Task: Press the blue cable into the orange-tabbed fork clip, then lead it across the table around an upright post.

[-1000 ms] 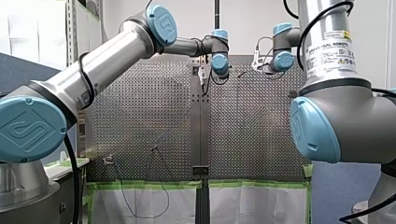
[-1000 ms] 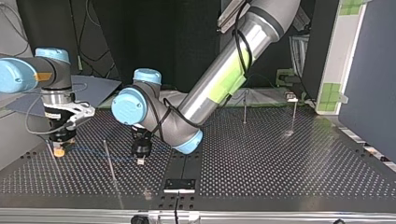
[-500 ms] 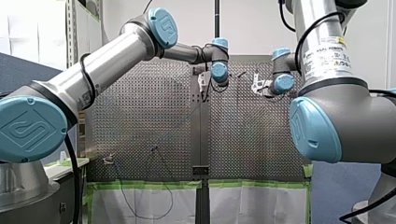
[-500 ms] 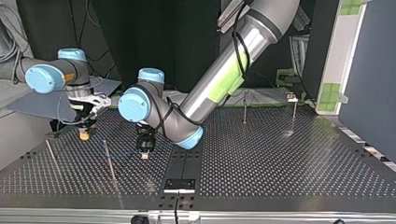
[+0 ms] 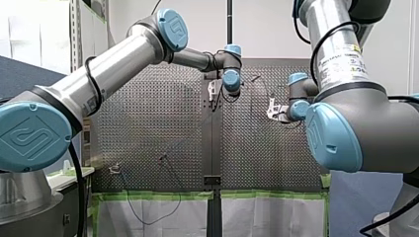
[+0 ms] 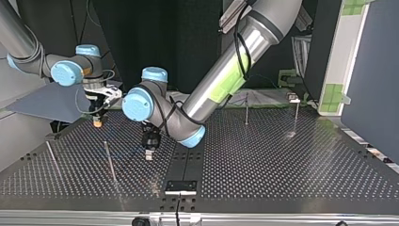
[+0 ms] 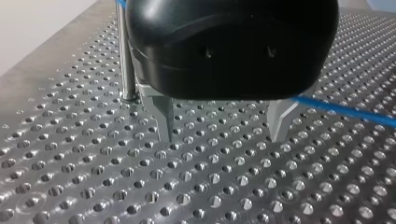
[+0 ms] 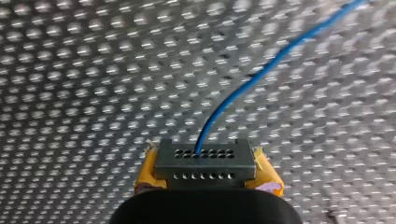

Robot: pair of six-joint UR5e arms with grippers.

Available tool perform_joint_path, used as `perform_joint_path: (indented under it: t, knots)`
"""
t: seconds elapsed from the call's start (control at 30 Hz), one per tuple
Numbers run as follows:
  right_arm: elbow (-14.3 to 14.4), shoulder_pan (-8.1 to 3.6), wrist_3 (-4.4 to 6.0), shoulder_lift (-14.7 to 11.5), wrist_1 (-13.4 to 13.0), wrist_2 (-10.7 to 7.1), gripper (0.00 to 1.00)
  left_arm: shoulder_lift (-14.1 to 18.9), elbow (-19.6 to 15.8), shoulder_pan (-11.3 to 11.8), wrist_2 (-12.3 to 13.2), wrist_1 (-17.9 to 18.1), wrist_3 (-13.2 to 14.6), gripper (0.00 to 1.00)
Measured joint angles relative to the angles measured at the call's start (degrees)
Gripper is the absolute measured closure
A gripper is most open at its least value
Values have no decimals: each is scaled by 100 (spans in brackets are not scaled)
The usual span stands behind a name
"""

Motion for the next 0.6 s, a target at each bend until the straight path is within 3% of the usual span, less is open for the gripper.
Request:
perform_joint_path:
  t: [0.37,0.6]
  knots:
    - [72,-56,-93,575,-564,67,100,-1,-3,3,-106,11,27,0]
    - [74,-197,-101,972,-834,86,100,-1,-9,3,-170,13,45,0]
